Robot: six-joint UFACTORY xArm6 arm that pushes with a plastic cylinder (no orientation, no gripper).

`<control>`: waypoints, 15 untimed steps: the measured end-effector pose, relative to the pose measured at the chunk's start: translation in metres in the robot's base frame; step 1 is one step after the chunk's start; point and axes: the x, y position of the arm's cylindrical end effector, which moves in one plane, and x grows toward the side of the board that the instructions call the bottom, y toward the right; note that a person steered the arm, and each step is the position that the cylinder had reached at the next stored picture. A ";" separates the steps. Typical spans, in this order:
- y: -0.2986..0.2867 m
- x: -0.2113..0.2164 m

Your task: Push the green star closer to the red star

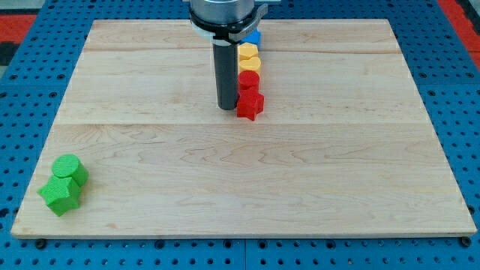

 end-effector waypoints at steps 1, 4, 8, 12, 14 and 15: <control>-0.042 -0.007; -0.207 0.006; -0.281 0.184; -0.220 0.139; -0.206 0.113; -0.178 0.118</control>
